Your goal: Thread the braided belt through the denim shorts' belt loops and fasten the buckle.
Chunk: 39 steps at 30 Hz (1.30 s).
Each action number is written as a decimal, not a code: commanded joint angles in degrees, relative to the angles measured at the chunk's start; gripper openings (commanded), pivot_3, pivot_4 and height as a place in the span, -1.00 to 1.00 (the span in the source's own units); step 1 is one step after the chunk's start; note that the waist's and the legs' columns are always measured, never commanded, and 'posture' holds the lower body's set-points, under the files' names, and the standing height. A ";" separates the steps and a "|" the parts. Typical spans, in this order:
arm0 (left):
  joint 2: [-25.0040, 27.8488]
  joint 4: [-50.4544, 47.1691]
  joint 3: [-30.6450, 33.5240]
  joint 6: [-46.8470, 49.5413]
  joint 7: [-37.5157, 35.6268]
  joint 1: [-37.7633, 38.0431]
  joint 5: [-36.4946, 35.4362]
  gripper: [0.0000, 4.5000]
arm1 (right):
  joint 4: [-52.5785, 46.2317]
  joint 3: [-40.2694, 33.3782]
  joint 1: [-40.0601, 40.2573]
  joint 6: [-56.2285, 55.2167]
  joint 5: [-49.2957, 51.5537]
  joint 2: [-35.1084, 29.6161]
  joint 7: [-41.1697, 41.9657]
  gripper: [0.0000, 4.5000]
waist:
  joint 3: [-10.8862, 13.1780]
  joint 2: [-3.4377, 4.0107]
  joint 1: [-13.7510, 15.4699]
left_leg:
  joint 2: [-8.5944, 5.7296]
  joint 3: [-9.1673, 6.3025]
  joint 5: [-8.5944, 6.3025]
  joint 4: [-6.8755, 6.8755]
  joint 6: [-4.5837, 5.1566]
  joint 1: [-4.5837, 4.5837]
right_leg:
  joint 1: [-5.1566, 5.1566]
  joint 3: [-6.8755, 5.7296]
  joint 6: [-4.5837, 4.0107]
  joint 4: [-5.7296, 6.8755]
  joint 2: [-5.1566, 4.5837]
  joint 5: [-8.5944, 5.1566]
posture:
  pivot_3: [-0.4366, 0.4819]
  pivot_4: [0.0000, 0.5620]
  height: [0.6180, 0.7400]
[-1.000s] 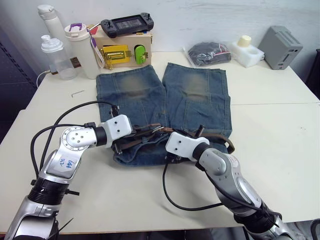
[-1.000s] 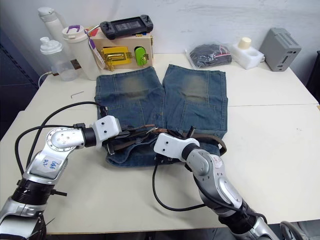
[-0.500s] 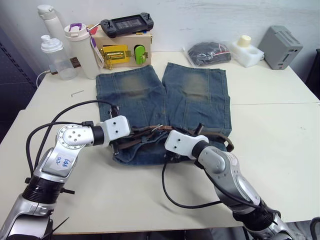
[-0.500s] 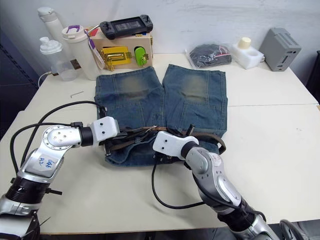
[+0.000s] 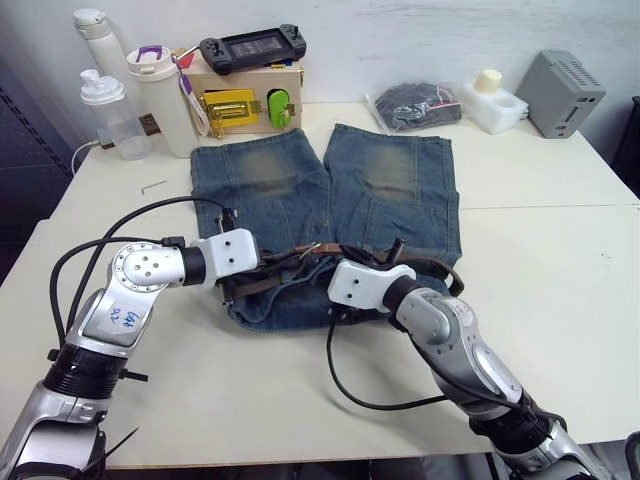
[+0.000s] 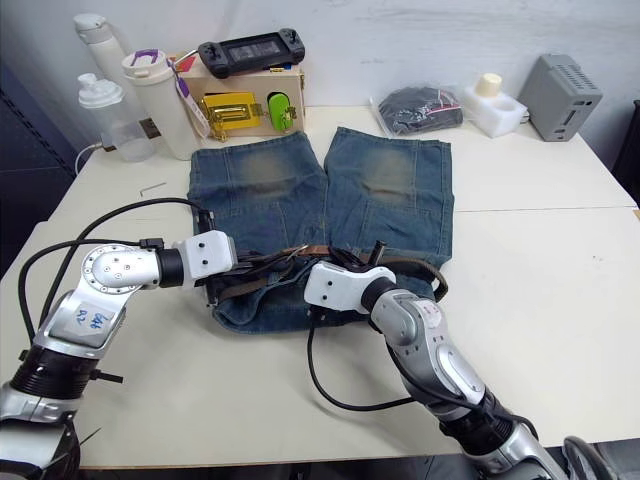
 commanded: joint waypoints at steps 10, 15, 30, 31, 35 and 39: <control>-4.01 7.07 -4.04 -5.69 -1.69 -7.12 3.15 -1.00 | -2.49 -2.45 -0.33 -4.98 -0.48 0.67 0.20 -0.98 | 0.00 0.00 0.02 | -0.03 -0.01 0.00 0.09 0.00 -0.09 | -0.08 0.00 0.00 0.11 -0.01 0.00 | -0.05 -0.47 -0.56; -7.37 10.77 -4.57 -8.77 -2.59 -9.57 2.80 -1.00 | -2.82 -2.21 0.19 -5.89 0.38 1.09 1.57 -0.98 | -0.01 -0.01 0.09 | -0.05 -0.06 0.00 0.26 0.00 -0.28 | -0.22 -0.01 0.00 0.18 0.00 0.00 | -0.05 -0.47 -0.56; -8.39 16.70 -4.66 -22.06 -9.65 -9.83 2.77 -1.00 | -2.98 -2.08 1.10 -11.44 1.88 0.71 5.06 -0.98 | -0.01 -0.01 -0.03 | -0.11 -0.27 -0.04 0.81 -0.06 -0.87 | -0.66 -0.04 0.00 0.65 -0.01 0.00 | -0.05 -0.47 -0.56; -8.40 17.25 -4.44 -22.13 -9.48 -10.45 2.95 -1.00 | -2.77 -1.83 0.94 -12.67 1.93 0.39 5.37 -0.98 | -0.01 -0.01 -0.03 | -0.11 -0.27 -0.04 0.81 -0.05 -0.87 | -0.66 -0.04 0.00 0.65 -0.01 0.00 | -0.05 -0.47 -0.56; -8.84 18.97 -4.23 -22.60 -9.06 -11.91 3.34 -1.00 | -2.19 -1.15 1.22 -14.98 2.83 0.30 6.53 -0.98 | -0.01 -0.01 -0.07 | -0.11 -0.27 -0.04 0.83 -0.06 -0.88 | -0.67 -0.05 0.00 0.66 -0.01 0.00 | -0.05 -0.47 -0.56; -9.42 21.32 -4.30 -24.37 -8.03 -13.34 4.64 -1.00 | -2.18 -1.11 1.54 -16.05 4.81 0.35 8.95 -0.98 | -0.01 -0.01 -0.11 | -0.11 -0.28 -0.04 0.80 -0.06 -0.89 | -0.72 -0.05 0.00 0.69 -0.01 0.00 | -0.05 -0.47 -0.56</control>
